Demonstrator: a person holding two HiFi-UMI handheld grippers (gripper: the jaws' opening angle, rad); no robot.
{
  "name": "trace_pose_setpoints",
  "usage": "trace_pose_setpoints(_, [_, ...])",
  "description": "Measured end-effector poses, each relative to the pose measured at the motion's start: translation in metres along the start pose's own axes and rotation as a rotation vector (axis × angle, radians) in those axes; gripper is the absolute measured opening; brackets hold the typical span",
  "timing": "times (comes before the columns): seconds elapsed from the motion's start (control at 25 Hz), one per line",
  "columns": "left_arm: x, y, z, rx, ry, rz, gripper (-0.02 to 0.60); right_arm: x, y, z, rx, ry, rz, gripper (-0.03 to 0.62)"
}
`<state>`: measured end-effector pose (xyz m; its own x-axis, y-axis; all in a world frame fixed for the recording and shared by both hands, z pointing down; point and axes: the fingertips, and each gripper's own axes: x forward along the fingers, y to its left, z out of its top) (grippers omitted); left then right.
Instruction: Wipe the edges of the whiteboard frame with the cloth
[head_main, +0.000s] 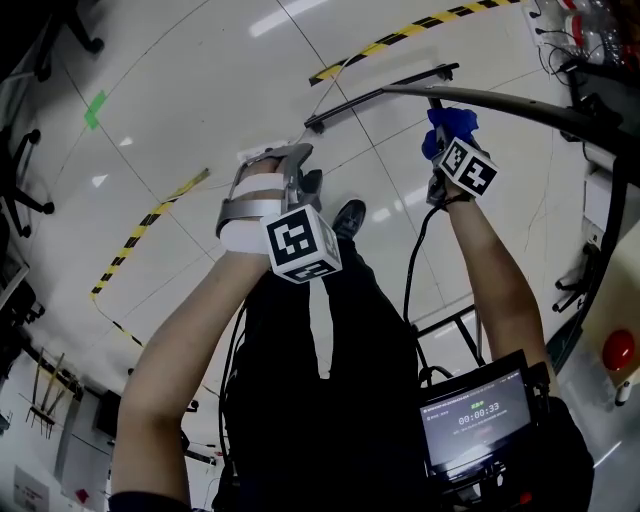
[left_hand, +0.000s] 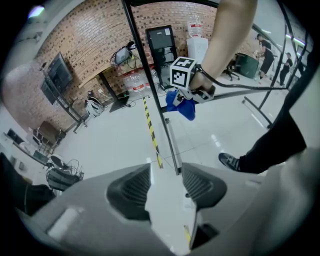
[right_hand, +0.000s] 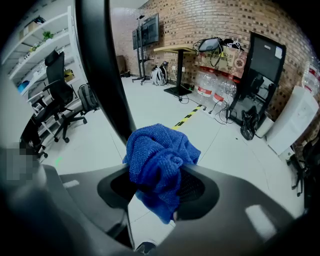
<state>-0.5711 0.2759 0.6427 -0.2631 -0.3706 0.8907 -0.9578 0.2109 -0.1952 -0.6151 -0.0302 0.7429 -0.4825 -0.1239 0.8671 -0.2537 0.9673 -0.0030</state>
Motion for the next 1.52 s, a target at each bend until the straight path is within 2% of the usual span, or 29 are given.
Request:
trace_pose_setpoints(0.72, [0.006,0.029,0.005,0.016,-0.001,-0.006,0.196,0.012,0.022,0.022,-0.015,0.008,0.019,0.210])
trace_pose_setpoints(0.96, [0.011,0.029,0.014,0.047,-0.020,-0.032,0.196,0.006,0.033,0.030,0.006,-0.038,0.010,0.193])
trace_pose_setpoints(1.08, [0.014,0.027,0.022,0.076,-0.028,-0.039,0.196,-0.005,0.047,0.031,0.066,-0.056,0.063,0.184])
trace_pose_setpoints(1.2, [0.015,0.029,0.034,0.107,-0.041,-0.037,0.196,-0.015,0.071,0.027,0.158,-0.046,0.156,0.170])
trace_pose_setpoints(1.36, [0.008,0.029,0.047,0.134,-0.064,-0.035,0.196,-0.026,0.115,0.028,0.374,-0.048,0.321,0.163])
trace_pose_setpoints(1.44, [0.003,0.029,0.049,0.152,-0.067,-0.034,0.196,-0.029,0.134,0.037,0.462,-0.083,0.400,0.161])
trace_pose_setpoints(1.52, [0.000,0.031,0.046,0.167,-0.061,-0.031,0.196,-0.029,0.145,0.050,0.485,-0.139,0.413,0.160])
